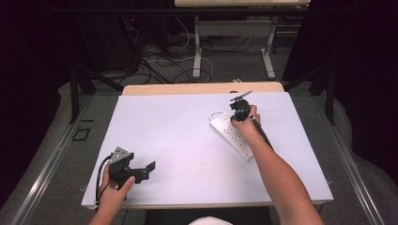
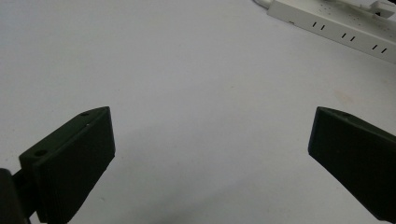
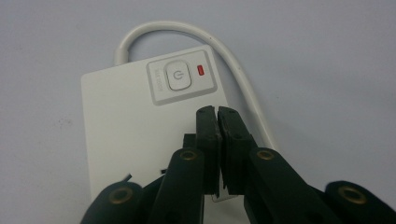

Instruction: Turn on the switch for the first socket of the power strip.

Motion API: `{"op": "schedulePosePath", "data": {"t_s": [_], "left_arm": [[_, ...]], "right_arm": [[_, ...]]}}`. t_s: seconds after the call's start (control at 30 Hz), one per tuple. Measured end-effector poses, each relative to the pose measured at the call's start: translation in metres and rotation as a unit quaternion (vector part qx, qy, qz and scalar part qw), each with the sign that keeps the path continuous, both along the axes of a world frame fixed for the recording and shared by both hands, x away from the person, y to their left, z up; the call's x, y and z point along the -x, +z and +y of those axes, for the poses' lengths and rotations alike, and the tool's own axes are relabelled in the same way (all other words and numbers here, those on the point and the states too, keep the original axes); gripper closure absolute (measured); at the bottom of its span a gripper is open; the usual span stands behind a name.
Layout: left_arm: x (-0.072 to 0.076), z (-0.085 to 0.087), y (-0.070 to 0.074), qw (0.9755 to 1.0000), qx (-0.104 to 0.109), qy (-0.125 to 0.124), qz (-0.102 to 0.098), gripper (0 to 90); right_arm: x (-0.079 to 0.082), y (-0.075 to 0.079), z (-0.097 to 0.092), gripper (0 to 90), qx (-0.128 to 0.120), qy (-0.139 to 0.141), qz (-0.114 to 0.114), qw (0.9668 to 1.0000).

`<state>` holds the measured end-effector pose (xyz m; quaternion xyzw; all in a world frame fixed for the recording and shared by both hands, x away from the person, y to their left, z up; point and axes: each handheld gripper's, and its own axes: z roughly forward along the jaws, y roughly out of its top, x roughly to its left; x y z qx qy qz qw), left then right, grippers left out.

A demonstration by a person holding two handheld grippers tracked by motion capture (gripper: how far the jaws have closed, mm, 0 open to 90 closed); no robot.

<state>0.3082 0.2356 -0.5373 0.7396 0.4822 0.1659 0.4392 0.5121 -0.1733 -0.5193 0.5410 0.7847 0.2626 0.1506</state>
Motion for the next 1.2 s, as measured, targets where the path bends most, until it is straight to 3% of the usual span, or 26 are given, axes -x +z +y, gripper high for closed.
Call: {"op": "schedulePosePath", "data": {"t_s": [0.53,1.2], "left_arm": [[0.0000,-0.0001,-0.0001,1.0000,0.000,0.000,0.000,0.4],[-0.0001,-0.0001,0.0000,1.0000,0.000,0.000,0.000,0.4]], "right_arm": [[0.0008,-0.0004,0.0036,81.6,0.000,0.006,-0.002,1.0000],[0.0008,0.0053,0.0010,64.9,0.002,0.021,-0.010,0.9997]]}}
